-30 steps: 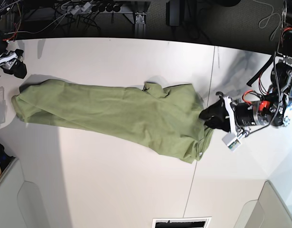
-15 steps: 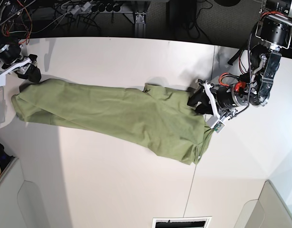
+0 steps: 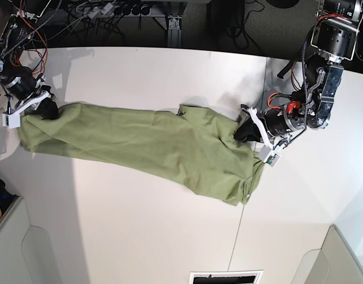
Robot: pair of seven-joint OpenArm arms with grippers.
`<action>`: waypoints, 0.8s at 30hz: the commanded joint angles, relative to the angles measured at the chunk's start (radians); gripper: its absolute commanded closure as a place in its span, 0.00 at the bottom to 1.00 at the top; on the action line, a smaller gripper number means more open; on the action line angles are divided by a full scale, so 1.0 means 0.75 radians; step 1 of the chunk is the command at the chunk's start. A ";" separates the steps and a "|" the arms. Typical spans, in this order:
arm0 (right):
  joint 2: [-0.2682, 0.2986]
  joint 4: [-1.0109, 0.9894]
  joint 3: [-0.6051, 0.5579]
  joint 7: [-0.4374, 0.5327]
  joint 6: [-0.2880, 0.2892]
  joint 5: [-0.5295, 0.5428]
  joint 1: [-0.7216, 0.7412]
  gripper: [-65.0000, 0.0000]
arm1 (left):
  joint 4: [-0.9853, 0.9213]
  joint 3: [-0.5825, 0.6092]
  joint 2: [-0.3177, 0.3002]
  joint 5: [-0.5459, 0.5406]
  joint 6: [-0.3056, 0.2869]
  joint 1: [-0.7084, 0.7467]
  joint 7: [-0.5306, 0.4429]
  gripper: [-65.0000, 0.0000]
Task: Layout the t-shirt on the table in an organized manner, then fold the t-shirt properly
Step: 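Drag the held shirt edge toward the robot with the left gripper, then release the shirt and reposition the right gripper at the shirt end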
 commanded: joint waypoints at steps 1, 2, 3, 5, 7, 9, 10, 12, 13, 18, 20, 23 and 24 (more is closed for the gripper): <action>0.023 0.046 0.021 0.004 0.003 0.032 0.010 1.00 | 0.039 -0.006 -0.049 -0.022 -0.023 -0.013 0.040 1.00; 0.023 0.070 0.038 -0.013 0.003 0.043 -0.001 1.00 | 0.068 -0.006 -0.079 -0.069 -0.037 -0.005 0.059 1.00; 0.024 0.097 0.061 -0.022 0.004 0.063 -0.020 1.00 | 0.104 -0.006 -0.112 -0.113 -0.049 0.007 0.072 1.00; 0.023 0.163 0.113 -0.044 0.004 0.112 -0.067 1.00 | 0.195 -0.008 -0.183 -0.182 -0.104 0.043 0.097 1.00; 0.024 0.233 0.163 -0.076 0.005 0.160 -0.114 1.00 | 0.299 -0.021 -0.249 -0.245 -0.137 0.091 0.137 1.00; 0.029 0.288 0.192 -0.108 0.007 0.184 -0.167 1.00 | 0.404 -0.023 -0.308 -0.322 -0.137 0.149 0.183 1.00; 0.034 0.307 0.199 -0.115 0.010 0.188 -0.199 1.00 | 0.457 -0.023 -0.333 -0.354 -0.137 0.183 0.191 1.00; 0.046 0.338 0.200 -0.120 0.014 0.203 -0.268 1.00 | 0.548 -0.023 -0.367 -0.379 -0.137 0.248 0.191 1.00; 0.049 0.352 0.201 -0.120 0.014 0.207 -0.300 1.00 | 0.587 -0.023 -0.376 -0.380 -0.137 0.277 0.191 1.00; 0.048 0.401 0.203 -0.099 0.014 0.211 -0.416 1.00 | 0.737 -0.023 -0.386 -0.379 -0.137 0.406 0.206 1.00; 0.048 0.401 0.203 -0.073 0.014 0.209 -0.423 1.00 | 0.777 -0.023 -0.386 -0.378 -0.137 0.444 0.207 1.00; 0.047 0.401 0.202 -0.043 0.014 0.198 -0.391 1.00 | 0.803 -0.036 -0.386 -0.378 -0.137 0.469 0.208 1.00; 0.045 0.400 0.201 -0.036 0.013 0.186 -0.367 0.93 | 0.805 -0.042 -0.386 -0.378 -0.137 0.472 0.212 1.00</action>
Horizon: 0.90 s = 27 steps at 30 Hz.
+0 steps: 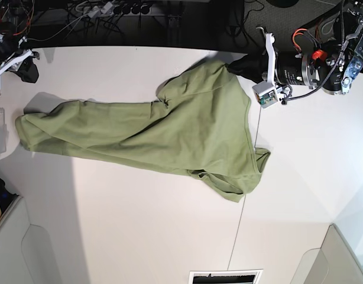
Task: Layout the t-shirt on the table in an organized manner, then fold the t-shirt properly
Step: 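Release the shirt and reposition the right gripper at the shirt end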
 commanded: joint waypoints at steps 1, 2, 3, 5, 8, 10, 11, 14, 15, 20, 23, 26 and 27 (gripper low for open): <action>0.020 0.023 0.009 0.038 0.009 0.005 0.039 0.80 | 0.023 -0.022 -0.022 -0.027 -0.013 -0.011 -0.017 1.00; 0.019 0.017 0.006 0.038 0.008 0.003 0.069 0.67 | 0.023 -0.034 -0.022 -0.029 -0.013 -0.011 -0.013 1.00; 0.019 0.006 0.002 0.039 0.008 0.003 0.094 0.58 | 0.024 -0.045 -0.022 -0.034 -0.013 -0.010 -0.004 1.00; 0.019 -0.035 -0.016 0.044 0.008 -0.023 0.143 0.53 | 0.024 -0.071 -0.022 -0.068 -0.013 -0.010 0.029 1.00; 0.019 -0.133 -0.073 0.100 -0.002 -0.083 0.205 0.53 | 0.024 -0.107 -0.022 -0.126 -0.013 -0.010 0.077 1.00; 0.019 -0.206 -0.114 0.131 -0.002 -0.141 0.249 0.53 | 0.024 -0.124 -0.022 -0.135 -0.013 -0.010 0.089 1.00; 0.019 -0.242 -0.129 0.145 -0.003 -0.166 0.270 0.53 | 0.024 -0.128 -0.023 -0.137 -0.013 -0.010 0.096 1.00; 0.020 -0.336 -0.141 0.183 -0.054 -0.228 0.325 0.53 | 0.024 -0.133 -0.023 -0.138 -0.013 0.001 0.107 1.00; 0.021 -0.359 -0.140 0.199 -0.074 -0.246 0.340 0.53 | 0.024 -0.134 -0.022 -0.138 -0.013 0.010 0.107 1.00; 0.022 -0.431 -0.140 0.239 -0.085 -0.291 0.420 0.53 | 0.024 -0.134 -0.022 -0.137 -0.013 0.055 0.106 1.00; 0.022 -0.477 -0.141 0.239 -0.080 -0.293 0.476 0.53 | 0.024 -0.134 -0.022 -0.137 -0.013 0.056 0.106 1.00; 0.022 -0.517 -0.142 0.243 -0.080 -0.297 0.523 0.57 | 0.024 -0.134 -0.022 -0.137 -0.013 0.056 0.108 1.00; 0.022 -0.525 -0.142 0.242 -0.080 -0.297 0.537 0.66 | 0.024 -0.134 -0.022 -0.137 -0.013 0.056 0.110 1.00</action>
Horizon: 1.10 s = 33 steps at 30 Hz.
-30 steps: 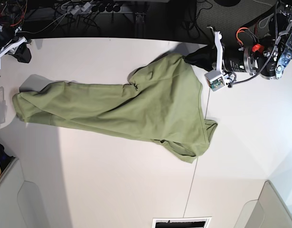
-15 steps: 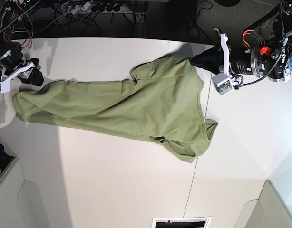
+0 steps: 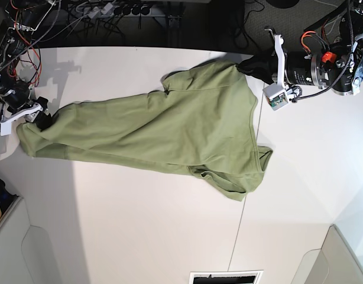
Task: Layout the t-shirt on the table in an organized manner, then fold the t-shirt properly
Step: 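Release the shirt and reposition the right gripper at the shirt end, then grasp the shirt corners with both grippers and pull them apart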
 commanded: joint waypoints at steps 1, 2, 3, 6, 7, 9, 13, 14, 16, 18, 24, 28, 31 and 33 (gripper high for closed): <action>0.025 0.017 0.004 0.024 0.007 0.024 0.029 0.79 | 0.020 -0.012 -0.022 -0.027 -0.013 -0.010 -0.018 1.00; 0.025 0.020 0.004 0.024 0.032 0.027 0.030 0.93 | 0.020 -0.012 -0.022 -0.027 -0.013 -0.010 -0.018 1.00; 0.026 0.026 0.004 0.022 0.054 0.036 0.027 1.00 | 0.020 -0.012 -0.022 -0.027 -0.013 -0.010 -0.018 1.00; 0.025 0.054 0.015 -0.045 0.060 0.069 0.017 1.00 | 0.020 -0.024 -0.022 -0.027 -0.013 -0.009 -0.017 1.00; 0.025 0.069 0.027 -0.080 0.060 0.097 0.012 1.00 | 0.020 -0.035 -0.022 -0.027 -0.013 -0.009 -0.009 1.00; 0.025 0.121 0.070 -0.149 0.061 0.168 -0.018 1.00 | 0.020 -0.064 -0.023 -0.047 -0.013 -0.009 0.027 1.00; 0.026 0.286 0.168 -0.246 0.077 0.307 -0.154 1.00 | 0.020 -0.150 -0.023 -0.218 -0.013 -0.008 0.168 1.00; 0.025 0.330 0.188 -0.264 0.077 0.330 -0.194 1.00 | 0.020 -0.172 -0.023 -0.261 -0.013 -0.008 0.193 1.00; 0.026 0.417 0.218 -0.282 0.086 0.356 -0.280 1.00 | 0.022 -0.216 -0.023 -0.335 -0.013 -0.003 0.224 1.00; 0.026 0.498 0.239 -0.282 0.086 0.362 -0.382 1.00 | 0.036 -0.259 -0.022 -0.384 -0.013 0.023 0.242 1.00; 0.025 0.595 0.251 -0.282 0.085 0.359 -0.583 1.00 | 0.104 -0.302 -0.022 -0.396 -0.013 0.101 0.253 1.00; 0.025 0.599 0.251 -0.277 0.084 0.360 -0.620 0.61 | 0.103 -0.302 -0.022 -0.380 -0.013 0.101 0.250 1.00; 0.025 0.630 0.255 -0.266 0.084 0.374 -0.618 0.53 | 0.103 -0.302 -0.022 -0.346 -0.013 0.101 0.244 1.00; 0.025 0.677 0.257 -0.265 0.084 0.396 -0.608 0.53 | 0.103 -0.302 -0.022 -0.329 -0.013 0.101 0.240 1.00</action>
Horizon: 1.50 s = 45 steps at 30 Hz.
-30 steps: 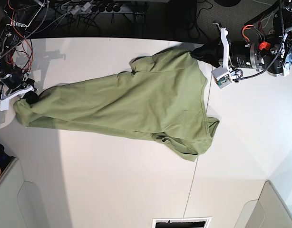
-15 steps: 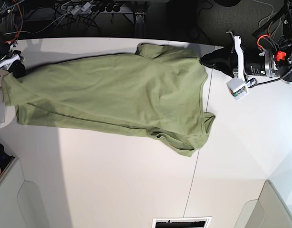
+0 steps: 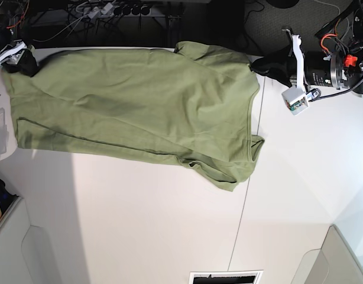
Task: Layout the t-shirt on the table in an organized manner, then fold the t-shirt properly
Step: 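Grasp the shirt corners with both grippers and pull them apart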
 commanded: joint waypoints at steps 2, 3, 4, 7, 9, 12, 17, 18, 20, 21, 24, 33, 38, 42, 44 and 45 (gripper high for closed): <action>0.022 0.084 0.014 0.036 0.004 0.033 0.022 0.53 | 0.018 -0.014 -0.022 -0.014 -0.012 -0.003 -0.026 1.00; 0.022 0.114 0.014 0.047 0.004 0.032 0.035 0.53 | 0.018 -0.014 -0.022 -0.010 -0.012 -0.003 -0.025 1.00; 0.023 0.142 0.014 0.055 0.004 0.032 0.049 0.53 | 0.018 -0.014 -0.022 -0.002 -0.012 -0.003 -0.025 1.00; 0.023 0.208 0.014 0.055 0.004 0.011 0.104 0.53 | 0.018 -0.015 -0.022 0.017 -0.012 -0.003 -0.025 1.00; 0.023 0.219 0.014 0.051 0.004 0.010 0.132 0.53 | 0.018 -0.018 -0.022 0.022 -0.012 -0.003 -0.025 1.00; 0.023 0.220 0.014 0.047 0.003 0.007 0.148 0.53 | 0.018 -0.019 -0.022 0.025 -0.012 -0.003 -0.025 1.00; 0.023 0.218 0.012 0.160 -0.001 -0.007 0.149 0.53 | 0.017 -0.019 -0.022 0.029 -0.012 -0.003 -0.025 1.00; 0.023 0.214 0.005 0.200 -0.007 -0.031 0.158 0.53 | 0.017 -0.019 -0.022 0.029 -0.012 -0.003 -0.026 1.00; 0.023 0.185 -0.025 0.229 -0.040 -0.093 0.209 0.53 | 0.017 -0.019 -0.022 0.030 -0.012 -0.003 -0.043 1.00; 0.023 0.155 -0.050 0.232 -0.046 -0.118 0.246 0.54 | 0.017 -0.019 -0.022 0.030 -0.012 -0.003 -0.046 1.00; 0.023 0.012 -0.149 0.244 -0.046 -0.189 0.371 0.75 | 0.017 -0.019 -0.022 0.038 -0.012 -0.004 -0.050 1.00; 0.024 -0.598 -0.558 0.336 -0.014 -0.408 0.771 1.00 | -0.062 -0.019 -0.022 0.245 -0.012 -0.003 -0.167 1.00; 0.028 -0.823 -0.778 0.406 -0.018 -0.574 0.924 1.00 | -0.202 -0.018 -0.022 0.340 -0.012 -0.043 -0.239 1.00; 0.031 -0.901 -0.845 0.462 -0.060 -0.703 0.998 1.00 | -0.397 -0.019 -0.021 0.371 -0.012 -0.150 -0.255 1.00; 0.039 -0.901 -0.844 0.467 -0.096 -0.728 1.010 1.00 | -0.514 -0.018 -0.021 0.370 -0.012 -0.216 -0.255 1.00; 0.047 -0.901 -0.844 0.467 -0.105 -0.732 1.013 1.00 | -0.576 -0.018 -0.018 0.371 -0.012 -0.255 -0.255 1.00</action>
